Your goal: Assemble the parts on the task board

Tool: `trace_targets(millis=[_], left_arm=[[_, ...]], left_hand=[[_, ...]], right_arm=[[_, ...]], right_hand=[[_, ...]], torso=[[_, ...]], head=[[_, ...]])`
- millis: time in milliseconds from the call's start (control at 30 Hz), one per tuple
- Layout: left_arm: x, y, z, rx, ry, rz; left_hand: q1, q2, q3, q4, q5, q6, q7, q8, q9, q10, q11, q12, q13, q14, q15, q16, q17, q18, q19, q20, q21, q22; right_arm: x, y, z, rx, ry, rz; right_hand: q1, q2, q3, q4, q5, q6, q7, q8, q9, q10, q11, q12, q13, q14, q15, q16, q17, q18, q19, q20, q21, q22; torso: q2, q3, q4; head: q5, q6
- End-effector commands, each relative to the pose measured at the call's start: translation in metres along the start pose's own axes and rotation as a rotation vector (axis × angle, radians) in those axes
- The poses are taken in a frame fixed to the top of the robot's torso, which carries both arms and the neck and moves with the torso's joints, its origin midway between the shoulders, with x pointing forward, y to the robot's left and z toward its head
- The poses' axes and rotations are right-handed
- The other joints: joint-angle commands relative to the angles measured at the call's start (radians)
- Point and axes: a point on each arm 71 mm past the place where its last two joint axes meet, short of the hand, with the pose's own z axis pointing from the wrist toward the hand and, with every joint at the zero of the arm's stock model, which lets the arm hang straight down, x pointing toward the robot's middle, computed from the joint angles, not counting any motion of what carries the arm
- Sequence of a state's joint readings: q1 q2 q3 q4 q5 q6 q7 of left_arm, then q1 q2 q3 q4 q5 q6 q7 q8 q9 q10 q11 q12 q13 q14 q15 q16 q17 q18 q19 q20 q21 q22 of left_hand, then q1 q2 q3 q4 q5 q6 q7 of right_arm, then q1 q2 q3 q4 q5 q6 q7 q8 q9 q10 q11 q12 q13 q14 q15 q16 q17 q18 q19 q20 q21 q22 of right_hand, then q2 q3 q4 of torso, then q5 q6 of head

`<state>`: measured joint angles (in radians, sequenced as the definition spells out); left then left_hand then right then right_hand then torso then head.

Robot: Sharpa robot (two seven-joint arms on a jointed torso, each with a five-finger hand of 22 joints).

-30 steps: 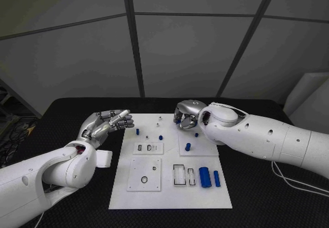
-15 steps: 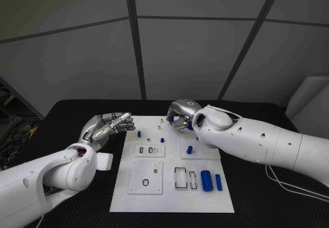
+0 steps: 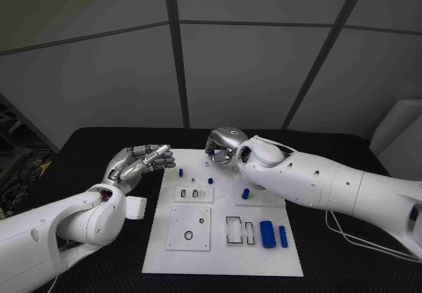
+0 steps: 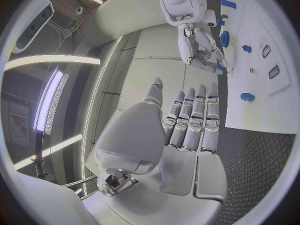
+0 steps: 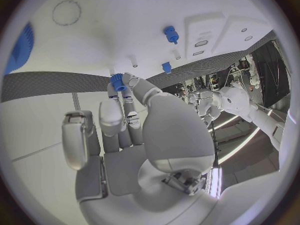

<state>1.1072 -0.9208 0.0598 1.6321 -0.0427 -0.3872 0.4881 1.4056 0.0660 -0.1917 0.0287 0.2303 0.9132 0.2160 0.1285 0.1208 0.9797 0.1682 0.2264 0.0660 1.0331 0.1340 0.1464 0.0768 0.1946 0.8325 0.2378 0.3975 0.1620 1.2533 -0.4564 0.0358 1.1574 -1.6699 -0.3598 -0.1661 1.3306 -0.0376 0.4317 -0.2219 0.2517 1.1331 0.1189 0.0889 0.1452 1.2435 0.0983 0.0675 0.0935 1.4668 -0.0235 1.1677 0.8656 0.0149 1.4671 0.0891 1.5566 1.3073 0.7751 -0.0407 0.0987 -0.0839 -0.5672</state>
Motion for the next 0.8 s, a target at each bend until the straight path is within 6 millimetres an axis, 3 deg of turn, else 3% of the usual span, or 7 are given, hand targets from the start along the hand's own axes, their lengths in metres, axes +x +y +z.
trace_targets(millis=[33,333,800], left_arm=[[0.0035,-0.0023,0.0013,0.01,0.022,-0.004],[0.0051,-0.0054,0.0027,0.016,0.026,-0.004],[0.005,-0.0059,0.0035,0.015,0.027,-0.003]], left_hand=[[-0.006,0.007,-0.005,-0.001,-0.003,0.005,0.003,-0.006,-0.001,0.004,0.003,-0.003,-0.001,0.0,0.005,-0.006,-0.001,-0.014,-0.003,0.006,-0.003,-0.001],[-0.006,0.007,-0.005,-0.001,-0.003,0.005,0.003,-0.006,-0.001,0.004,0.003,-0.003,-0.001,0.0,0.005,-0.006,-0.001,-0.014,-0.003,0.006,-0.003,-0.001],[-0.006,0.008,-0.006,-0.002,-0.004,0.005,0.004,-0.007,-0.001,0.004,0.003,-0.004,-0.001,0.0,0.005,-0.007,-0.001,-0.014,-0.003,0.006,-0.003,-0.002]], right_arm=[[-0.0031,0.0022,0.0027,-0.018,-0.038,-0.011],[-0.002,0.003,0.006,-0.006,-0.042,-0.028],[-0.0013,-0.0022,0.0057,0.018,-0.032,-0.075]], right_hand=[[0.014,0.005,0.01,0.003,-0.006,-0.002,0.006,-0.006,0.001,0.046,-0.043,-0.004,0.033,-0.001,-0.005,0.004,-0.001,-0.01,0.089,-0.006,0.005,0.241],[0.01,0.002,0.017,0.004,-0.012,-0.004,0.007,-0.009,0.003,0.042,-0.041,-0.006,0.034,-0.002,-0.004,0.005,-0.003,-0.009,0.087,-0.005,0.004,0.238],[0.007,-0.002,0.023,0.004,-0.016,-0.006,0.008,-0.012,0.005,0.037,-0.04,-0.007,0.035,-0.003,-0.003,0.005,-0.005,-0.008,0.085,-0.004,0.003,0.235]], torso=[[0.007,-0.0043,0.009],[0.016,-0.0084,0.0146],[0.017,-0.0079,0.0144]], head=[[-0.006,0.003],[-0.012,0.009],[-0.011,0.008]])
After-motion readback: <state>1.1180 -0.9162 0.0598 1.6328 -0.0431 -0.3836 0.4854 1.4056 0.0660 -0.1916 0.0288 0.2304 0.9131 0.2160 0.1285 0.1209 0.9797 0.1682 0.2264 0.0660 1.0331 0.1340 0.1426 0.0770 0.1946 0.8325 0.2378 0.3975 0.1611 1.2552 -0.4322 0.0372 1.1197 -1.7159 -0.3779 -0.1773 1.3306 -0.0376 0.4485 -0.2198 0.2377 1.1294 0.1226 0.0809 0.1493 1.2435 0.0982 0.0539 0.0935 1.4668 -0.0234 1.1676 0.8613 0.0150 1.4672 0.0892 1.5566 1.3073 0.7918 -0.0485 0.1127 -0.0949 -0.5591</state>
